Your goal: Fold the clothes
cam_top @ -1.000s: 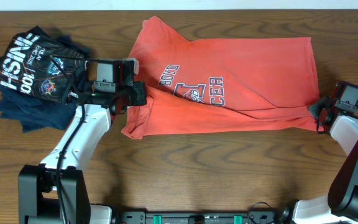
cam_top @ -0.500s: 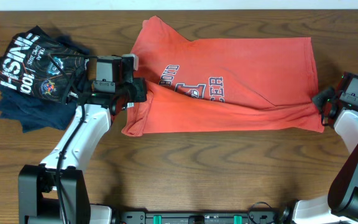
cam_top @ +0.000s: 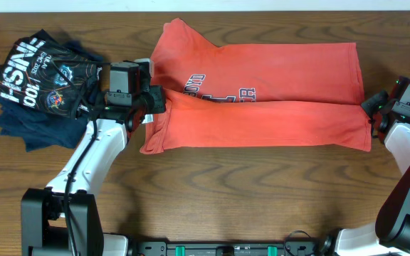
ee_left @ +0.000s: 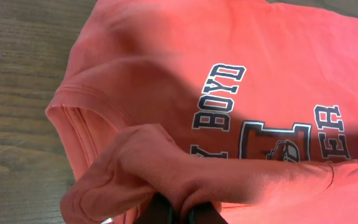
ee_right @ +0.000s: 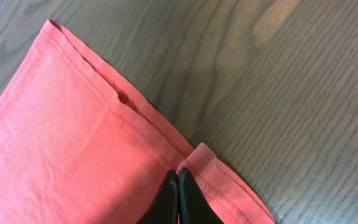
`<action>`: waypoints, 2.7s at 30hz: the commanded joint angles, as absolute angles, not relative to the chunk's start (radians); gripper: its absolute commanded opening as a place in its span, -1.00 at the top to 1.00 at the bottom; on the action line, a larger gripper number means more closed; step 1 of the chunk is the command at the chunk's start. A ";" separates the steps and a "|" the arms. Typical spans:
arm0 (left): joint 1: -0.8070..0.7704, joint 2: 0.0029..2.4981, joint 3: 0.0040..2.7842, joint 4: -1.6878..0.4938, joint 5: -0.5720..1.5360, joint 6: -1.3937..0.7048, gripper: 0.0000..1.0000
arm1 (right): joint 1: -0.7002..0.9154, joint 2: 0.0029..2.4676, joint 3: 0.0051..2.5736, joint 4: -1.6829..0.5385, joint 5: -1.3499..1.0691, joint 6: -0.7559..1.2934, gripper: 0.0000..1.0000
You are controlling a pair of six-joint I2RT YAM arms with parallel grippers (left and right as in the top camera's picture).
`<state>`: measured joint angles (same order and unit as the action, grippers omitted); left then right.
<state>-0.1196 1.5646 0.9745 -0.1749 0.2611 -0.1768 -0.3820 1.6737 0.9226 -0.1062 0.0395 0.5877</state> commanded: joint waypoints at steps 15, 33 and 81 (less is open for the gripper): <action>-0.119 1.573 0.973 -0.206 0.242 -0.181 -0.08 | -0.317 1.665 0.942 -0.195 0.017 0.506 0.92; -0.120 1.573 0.970 -0.735 0.205 -0.170 -0.04 | -0.281 1.685 0.934 -0.405 0.017 0.393 0.97; -0.163 1.573 0.808 -0.566 0.208 -0.170 0.18 | -0.281 1.687 0.888 -0.425 0.026 0.361 0.97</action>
